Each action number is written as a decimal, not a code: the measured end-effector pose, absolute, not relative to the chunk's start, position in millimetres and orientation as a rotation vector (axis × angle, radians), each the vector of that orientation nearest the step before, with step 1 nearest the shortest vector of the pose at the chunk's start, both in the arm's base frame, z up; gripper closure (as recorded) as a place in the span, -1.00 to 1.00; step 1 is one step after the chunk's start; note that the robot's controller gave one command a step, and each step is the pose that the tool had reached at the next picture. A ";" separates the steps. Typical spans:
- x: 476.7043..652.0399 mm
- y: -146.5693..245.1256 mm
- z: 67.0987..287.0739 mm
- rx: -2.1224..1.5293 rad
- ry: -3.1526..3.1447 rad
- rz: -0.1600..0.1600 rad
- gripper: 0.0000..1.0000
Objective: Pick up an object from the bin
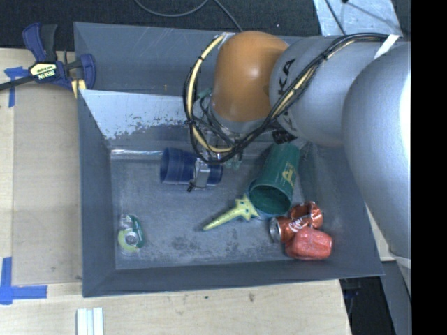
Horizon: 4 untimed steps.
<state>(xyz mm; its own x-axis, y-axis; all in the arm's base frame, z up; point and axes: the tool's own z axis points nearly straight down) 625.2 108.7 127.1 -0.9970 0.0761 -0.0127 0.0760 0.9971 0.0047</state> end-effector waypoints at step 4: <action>622.4 108.5 75.2 0.212 3.123 0.007 1.00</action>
Offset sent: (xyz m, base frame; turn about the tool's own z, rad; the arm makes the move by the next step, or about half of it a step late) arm -0.0024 0.0007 -0.0571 0.0603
